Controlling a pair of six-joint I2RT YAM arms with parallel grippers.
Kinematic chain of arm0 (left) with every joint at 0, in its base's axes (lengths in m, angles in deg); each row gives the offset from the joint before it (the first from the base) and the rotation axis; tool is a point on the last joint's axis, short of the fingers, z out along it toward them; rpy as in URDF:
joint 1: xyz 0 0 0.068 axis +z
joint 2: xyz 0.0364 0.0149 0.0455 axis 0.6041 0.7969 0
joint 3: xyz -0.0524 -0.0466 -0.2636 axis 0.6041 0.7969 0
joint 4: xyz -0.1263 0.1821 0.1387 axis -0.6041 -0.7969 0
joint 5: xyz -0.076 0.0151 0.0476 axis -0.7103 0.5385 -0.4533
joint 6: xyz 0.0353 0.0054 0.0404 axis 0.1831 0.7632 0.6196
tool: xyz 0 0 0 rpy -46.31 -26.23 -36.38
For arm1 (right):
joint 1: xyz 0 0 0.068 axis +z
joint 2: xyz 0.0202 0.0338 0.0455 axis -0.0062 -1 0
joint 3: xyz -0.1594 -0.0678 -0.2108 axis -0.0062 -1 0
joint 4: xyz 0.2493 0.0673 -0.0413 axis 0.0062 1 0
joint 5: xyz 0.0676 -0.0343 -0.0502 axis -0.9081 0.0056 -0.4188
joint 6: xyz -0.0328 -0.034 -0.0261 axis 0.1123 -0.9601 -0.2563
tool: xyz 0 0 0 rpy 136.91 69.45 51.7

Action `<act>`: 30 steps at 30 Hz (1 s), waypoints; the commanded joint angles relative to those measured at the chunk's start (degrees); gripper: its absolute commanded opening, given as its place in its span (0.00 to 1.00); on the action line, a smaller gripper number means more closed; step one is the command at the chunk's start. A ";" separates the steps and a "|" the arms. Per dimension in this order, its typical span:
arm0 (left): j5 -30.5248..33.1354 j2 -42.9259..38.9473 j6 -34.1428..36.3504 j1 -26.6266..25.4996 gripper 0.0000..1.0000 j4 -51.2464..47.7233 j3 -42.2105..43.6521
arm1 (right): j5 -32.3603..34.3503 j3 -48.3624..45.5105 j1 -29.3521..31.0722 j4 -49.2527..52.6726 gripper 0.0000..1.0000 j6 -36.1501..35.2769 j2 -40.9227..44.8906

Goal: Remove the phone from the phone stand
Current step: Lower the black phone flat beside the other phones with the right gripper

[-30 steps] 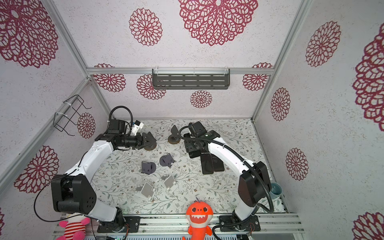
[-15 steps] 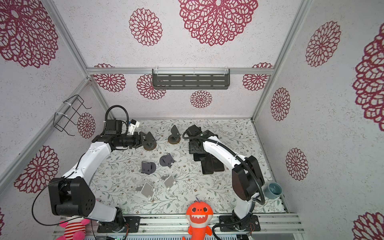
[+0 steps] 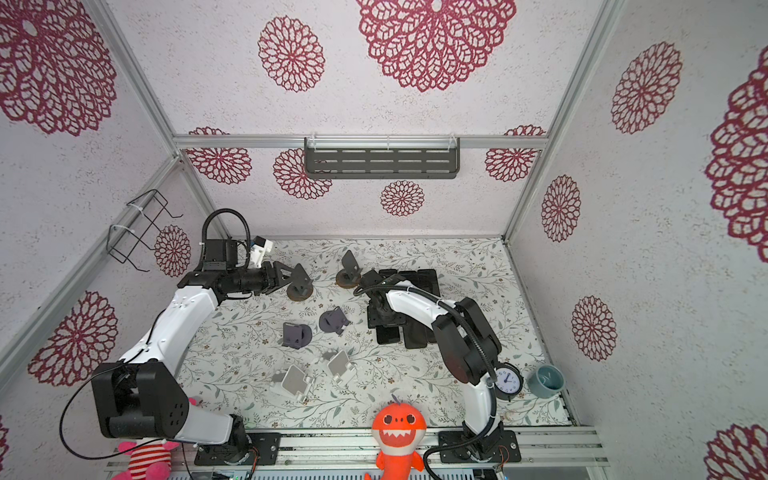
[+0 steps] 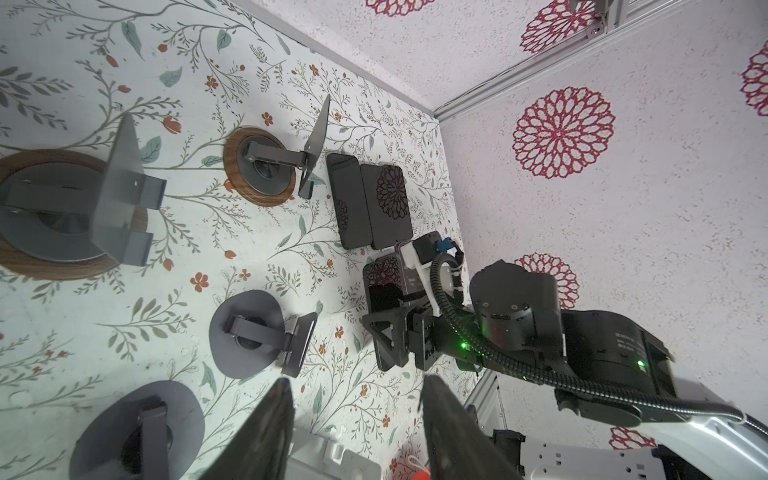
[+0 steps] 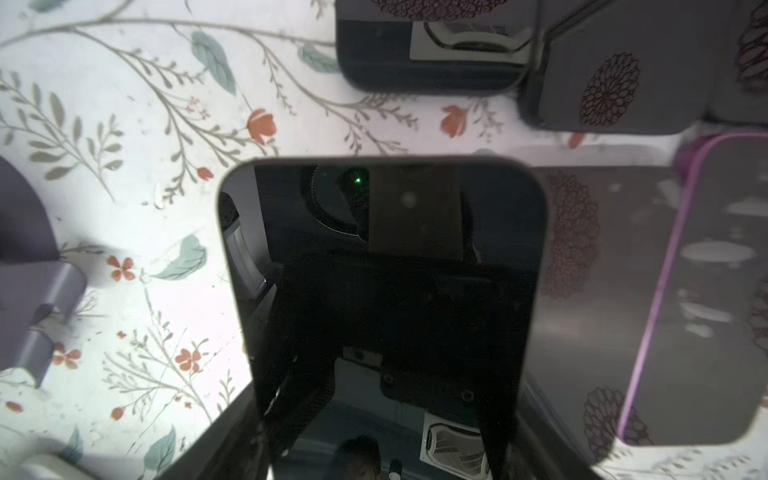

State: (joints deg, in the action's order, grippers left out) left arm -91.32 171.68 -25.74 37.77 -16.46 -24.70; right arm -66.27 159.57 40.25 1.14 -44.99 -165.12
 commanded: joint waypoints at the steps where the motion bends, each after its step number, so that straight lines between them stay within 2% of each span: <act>1: -0.38 -0.90 -0.23 0.63 0.53 1.18 0.23 | -1.10 -0.24 -0.14 -1.16 0.02 1.74 0.48; 6: -0.69 -0.88 -0.32 0.78 0.53 1.18 0.23 | -1.78 0.07 -0.18 -1.06 0.07 1.36 -1.50; 22: -1.90 -1.09 -0.79 1.33 0.51 1.88 0.49 | -0.59 -0.68 -0.15 -1.06 0.46 1.99 -3.25; 30: -2.01 -1.09 -0.77 1.43 0.51 1.92 0.49 | -0.10 -0.67 -0.17 -0.55 0.60 1.92 -3.10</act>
State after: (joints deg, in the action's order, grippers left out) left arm -92.48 171.68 -26.20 38.62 -16.07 -24.68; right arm -67.85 158.74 40.25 -0.68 -44.14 -168.72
